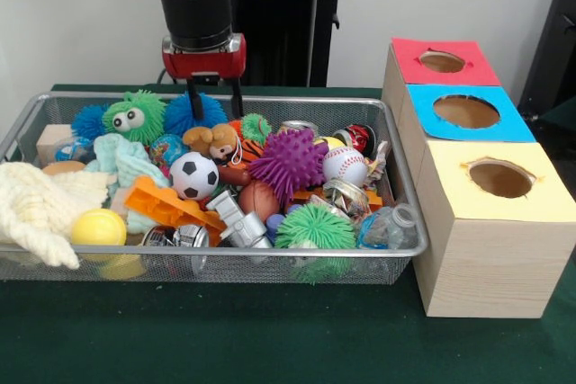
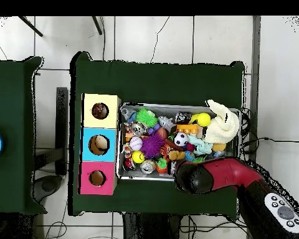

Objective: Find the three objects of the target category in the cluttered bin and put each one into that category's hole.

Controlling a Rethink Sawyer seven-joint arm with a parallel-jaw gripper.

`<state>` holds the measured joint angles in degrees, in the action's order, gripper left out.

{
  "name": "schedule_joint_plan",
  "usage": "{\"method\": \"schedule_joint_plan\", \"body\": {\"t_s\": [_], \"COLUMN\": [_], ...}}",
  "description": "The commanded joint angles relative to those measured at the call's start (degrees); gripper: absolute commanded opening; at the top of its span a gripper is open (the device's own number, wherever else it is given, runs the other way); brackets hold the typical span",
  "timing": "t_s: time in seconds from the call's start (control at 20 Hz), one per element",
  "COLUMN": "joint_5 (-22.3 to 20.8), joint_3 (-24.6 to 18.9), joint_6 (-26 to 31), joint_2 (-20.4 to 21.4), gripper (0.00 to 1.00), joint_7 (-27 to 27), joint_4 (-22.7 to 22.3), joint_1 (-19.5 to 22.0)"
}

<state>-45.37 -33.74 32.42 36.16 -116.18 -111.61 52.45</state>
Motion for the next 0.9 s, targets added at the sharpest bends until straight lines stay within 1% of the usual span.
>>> {"method": "schedule_joint_plan", "body": {"t_s": [0.05, 0.5, 0.9], "joint_5": [-3.1, -2.5, 0.1], "joint_3": [1.3, 0.8, -0.8], "joint_6": [-0.1, 0.2, 3.4], "joint_2": [-1.9, -2.3, 0.9], "gripper": [1.00, 1.00, 1.00], "joint_7": [6.5, 7.2, 8.2], "joint_4": [6.6, 6.1, 5.1], "joint_1": [1.2, 2.2, 2.8]}}
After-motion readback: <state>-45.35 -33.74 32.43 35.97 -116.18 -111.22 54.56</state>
